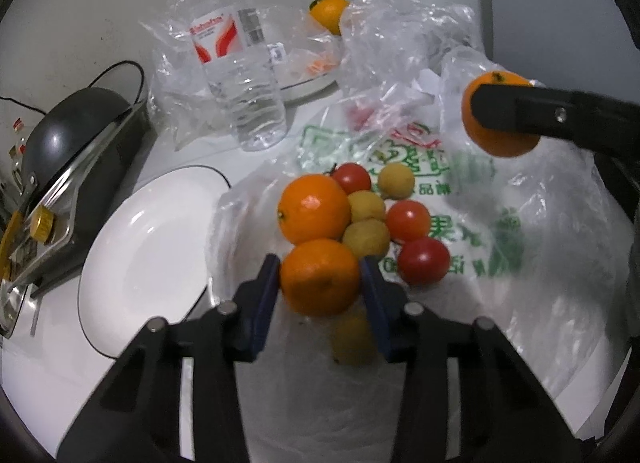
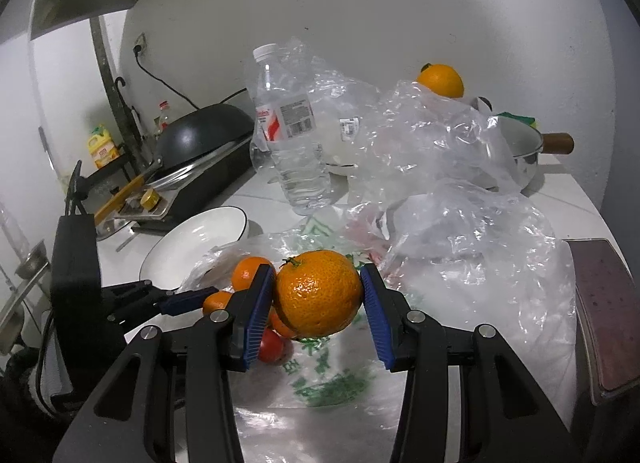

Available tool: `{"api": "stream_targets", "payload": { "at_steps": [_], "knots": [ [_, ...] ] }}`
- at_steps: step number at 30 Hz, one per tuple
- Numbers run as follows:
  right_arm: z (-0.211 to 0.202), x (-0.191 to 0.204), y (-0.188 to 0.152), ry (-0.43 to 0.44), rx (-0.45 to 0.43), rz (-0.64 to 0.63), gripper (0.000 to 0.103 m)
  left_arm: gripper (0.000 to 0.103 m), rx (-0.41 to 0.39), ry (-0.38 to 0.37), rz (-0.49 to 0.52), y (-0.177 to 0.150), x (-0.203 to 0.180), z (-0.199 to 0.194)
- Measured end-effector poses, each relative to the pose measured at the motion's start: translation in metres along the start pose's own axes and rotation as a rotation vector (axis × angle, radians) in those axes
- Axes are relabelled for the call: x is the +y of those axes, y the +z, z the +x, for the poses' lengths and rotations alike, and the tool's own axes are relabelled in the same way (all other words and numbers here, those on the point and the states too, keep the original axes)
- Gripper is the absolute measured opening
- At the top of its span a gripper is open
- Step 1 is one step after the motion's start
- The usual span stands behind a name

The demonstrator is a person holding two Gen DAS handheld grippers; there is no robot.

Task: Organize fruits
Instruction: 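Lift the mandarin with the right gripper while the left gripper grasps another mandarin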

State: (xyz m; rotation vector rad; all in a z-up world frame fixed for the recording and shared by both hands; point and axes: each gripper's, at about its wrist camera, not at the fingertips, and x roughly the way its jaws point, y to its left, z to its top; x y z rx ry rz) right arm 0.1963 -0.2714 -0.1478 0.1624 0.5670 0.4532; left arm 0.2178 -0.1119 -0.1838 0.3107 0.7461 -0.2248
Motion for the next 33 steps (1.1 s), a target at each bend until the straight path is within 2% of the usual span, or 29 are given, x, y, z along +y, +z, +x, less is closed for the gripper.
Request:
{"api": "stream_targets", "payload": {
  "at_steps": [5, 16, 26, 33],
  "knots": [
    [-0.002, 0.004, 0.0, -0.006, -0.006, -0.008, 0.047, 0.041, -0.021, -0.015, -0.009, -0.001, 0.002, -0.008],
    [-0.015, 0.031, -0.001, -0.013, -0.026, -0.039, 0.047, 0.041, -0.155, -0.064, -0.036, 0.0, 0.011, -0.059],
    [-0.007, 0.069, 0.002, 0.01, -0.019, -0.066, 0.047, 0.041, -0.225, -0.027, -0.067, -0.012, 0.046, -0.093],
    [0.01, 0.103, 0.018, 0.054, -0.007, -0.116, 0.047, 0.042, -0.241, 0.002, -0.098, -0.019, 0.076, -0.101]
  ]
}}
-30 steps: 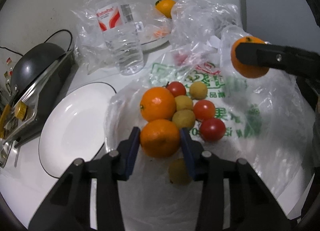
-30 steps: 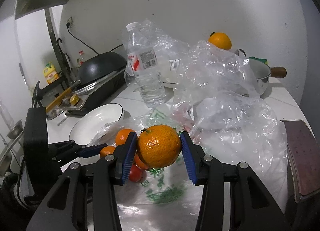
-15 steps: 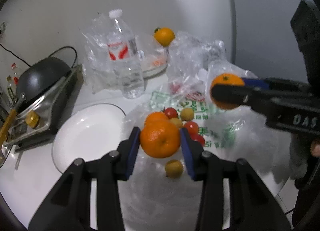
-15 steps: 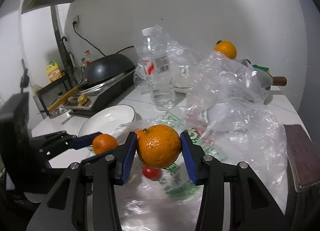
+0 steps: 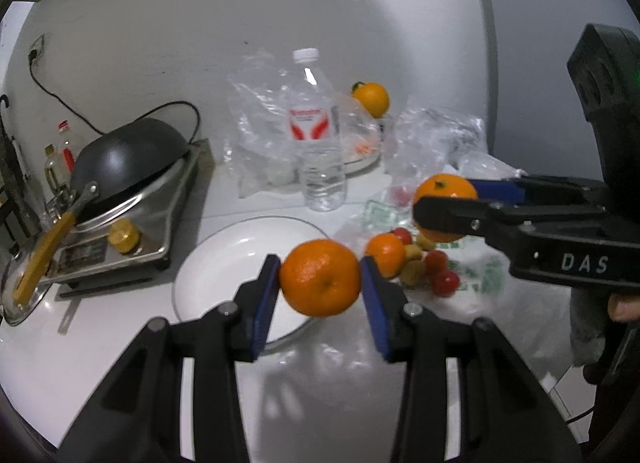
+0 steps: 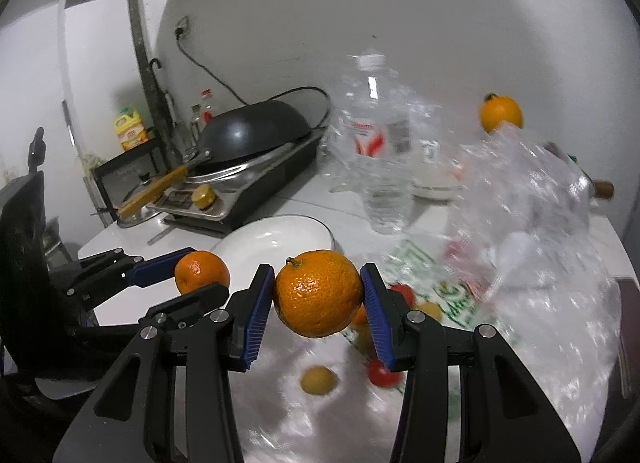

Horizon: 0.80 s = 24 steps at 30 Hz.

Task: Organize fruits
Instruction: 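Lift the mandarin with the right gripper while the left gripper grasps another mandarin, then lower both mandarins onto the white plate and open both grippers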

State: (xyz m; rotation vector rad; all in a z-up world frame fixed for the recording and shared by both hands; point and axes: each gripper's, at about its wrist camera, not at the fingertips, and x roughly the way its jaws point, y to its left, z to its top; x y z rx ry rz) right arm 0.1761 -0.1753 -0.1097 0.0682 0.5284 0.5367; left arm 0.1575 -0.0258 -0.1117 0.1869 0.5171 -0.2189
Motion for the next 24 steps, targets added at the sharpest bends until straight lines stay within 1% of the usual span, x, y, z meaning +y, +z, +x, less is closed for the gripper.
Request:
{"api": "stream_targets", "payload": {
  "at_steps": [2, 6, 8, 10, 15, 19, 22, 24],
  "knots": [
    [0.007, 0.009, 0.007, 0.018, 0.0, -0.011, 0.047, 0.042, -0.004, 0.007, -0.018, -0.001, 0.01, -0.003],
    [0.023, 0.024, 0.021, 0.05, -0.006, -0.014, 0.047, 0.041, -0.002, -0.007, -0.097, -0.003, 0.041, -0.002],
    [0.031, 0.03, 0.028, 0.07, -0.006, -0.01, 0.047, 0.041, -0.011, 0.011, -0.113, -0.003, 0.053, -0.003],
    [0.04, 0.038, 0.036, 0.09, -0.004, -0.014, 0.047, 0.042, -0.025, 0.009, -0.132, -0.002, 0.064, -0.004],
    [0.063, 0.054, 0.052, 0.121, 0.011, -0.007, 0.047, 0.041, -0.044, 0.022, -0.141, 0.001, 0.083, 0.0],
    [0.087, 0.065, 0.06, 0.12, 0.039, -0.009, 0.047, 0.042, -0.046, 0.036, -0.149, 0.003, 0.097, 0.01],
    [0.106, 0.068, 0.064, 0.098, 0.063, -0.001, 0.047, 0.042, -0.021, 0.034, -0.167, 0.003, 0.109, 0.025],
    [0.121, 0.069, 0.065, 0.059, 0.089, 0.004, 0.047, 0.042, 0.001, 0.027, -0.179, 0.001, 0.114, 0.035]
  ]
}}
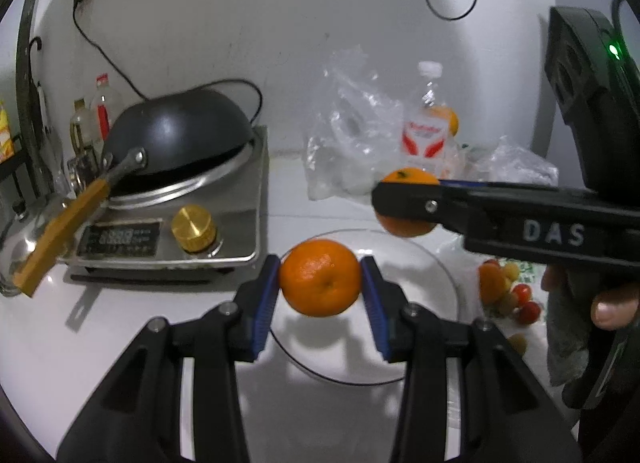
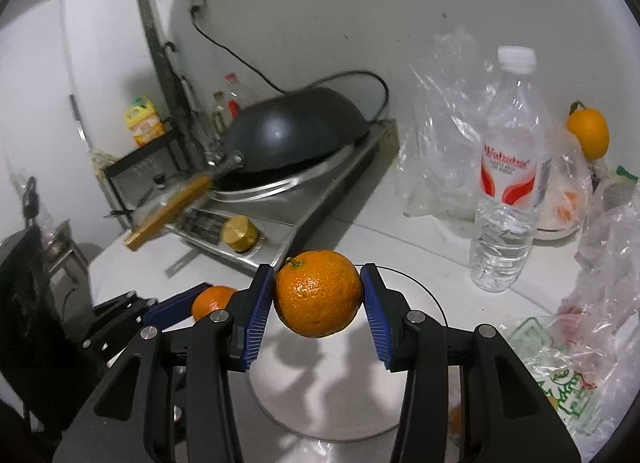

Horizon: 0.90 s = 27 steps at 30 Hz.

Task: Organize fruits
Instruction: 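Lower both mandarins onto the white plate and open both grippers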

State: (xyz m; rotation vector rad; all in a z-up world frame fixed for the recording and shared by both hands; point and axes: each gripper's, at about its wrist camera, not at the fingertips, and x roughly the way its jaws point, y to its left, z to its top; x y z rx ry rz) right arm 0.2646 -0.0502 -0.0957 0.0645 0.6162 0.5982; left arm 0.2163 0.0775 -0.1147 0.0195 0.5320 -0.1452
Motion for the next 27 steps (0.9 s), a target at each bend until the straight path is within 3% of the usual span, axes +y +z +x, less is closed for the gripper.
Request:
{"api": "stream_targets", "payload": {
  "at_steps": [7, 13, 22, 27],
  "knots": [
    [0.047, -0.011, 0.001, -0.038, 0.085, 0.049, 0.047, 0.042, 0.082, -0.047, -0.016, -0.006, 0.013, 0.036],
    [0.077, -0.017, -0.002, -0.028, 0.145, 0.098, 0.047, 0.042, 0.147, -0.03, -0.025, -0.013, 0.016, 0.06],
    [0.107, -0.02, -0.012, 0.013, 0.243, 0.131, 0.048, 0.042, 0.175, -0.057, -0.001, -0.023, 0.01, 0.068],
    [0.108, -0.019, -0.013, 0.025, 0.238, 0.129, 0.048, 0.042, 0.186, -0.052, -0.013, -0.024, 0.012, 0.068]
  ]
}}
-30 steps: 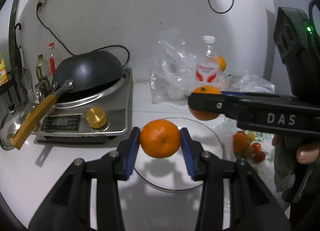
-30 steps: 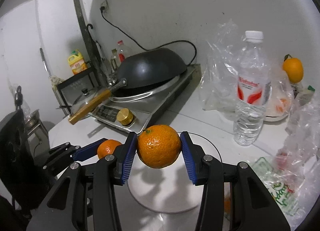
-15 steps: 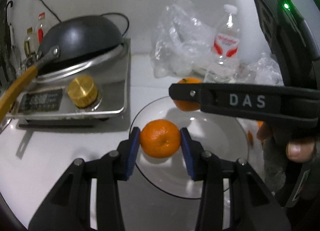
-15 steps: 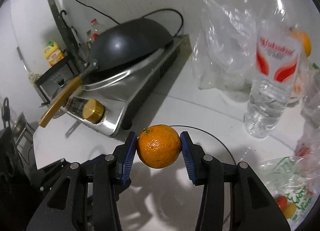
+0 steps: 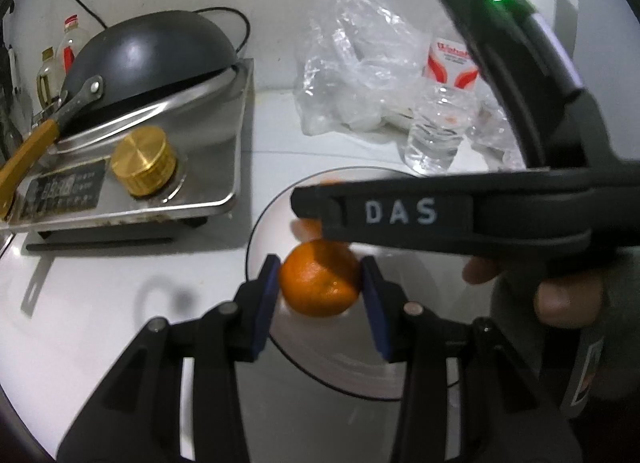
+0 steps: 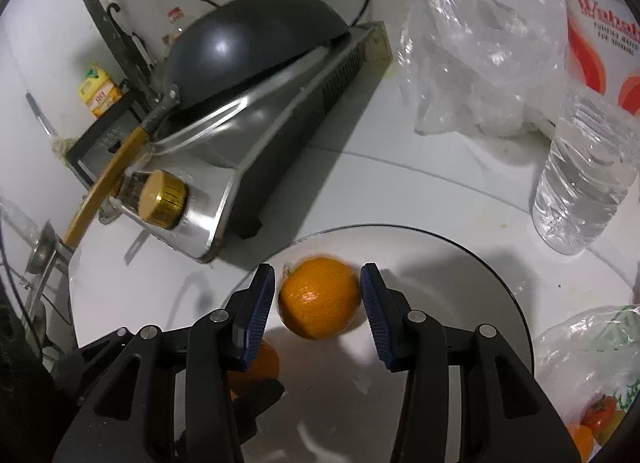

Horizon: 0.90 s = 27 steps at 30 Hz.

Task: Organize fruits
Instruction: 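Lower both mandarins onto the white plate and open both grippers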

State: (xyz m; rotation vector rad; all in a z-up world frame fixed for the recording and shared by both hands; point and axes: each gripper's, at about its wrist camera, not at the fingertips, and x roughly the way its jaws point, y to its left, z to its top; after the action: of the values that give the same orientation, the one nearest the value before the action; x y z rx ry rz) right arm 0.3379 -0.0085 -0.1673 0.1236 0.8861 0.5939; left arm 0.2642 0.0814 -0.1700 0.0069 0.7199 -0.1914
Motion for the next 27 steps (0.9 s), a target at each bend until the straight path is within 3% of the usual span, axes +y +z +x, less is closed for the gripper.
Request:
{"api": "stream_targets", "payload": {
  "at_steps": [5, 9, 13, 27],
  "knots": [
    [-0.001, -0.001, -0.002, 0.021, -0.009, 0.01, 0.056, 0.042, -0.004, 0.008, -0.01, -0.002, 0.0, -0.005],
    [-0.01, 0.001, -0.001, 0.001, -0.03, 0.006, 0.056, 0.043, -0.012, 0.014, -0.021, -0.006, 0.0, -0.011],
    [-0.017, 0.004, -0.003, -0.03, -0.037, -0.014, 0.056, 0.054, -0.02, 0.03, -0.049, -0.007, 0.0, -0.018],
    [-0.07, 0.004, -0.026, -0.145, -0.112, -0.072, 0.056, 0.059, -0.079, 0.035, -0.068, -0.019, -0.009, -0.047]
  ]
}}
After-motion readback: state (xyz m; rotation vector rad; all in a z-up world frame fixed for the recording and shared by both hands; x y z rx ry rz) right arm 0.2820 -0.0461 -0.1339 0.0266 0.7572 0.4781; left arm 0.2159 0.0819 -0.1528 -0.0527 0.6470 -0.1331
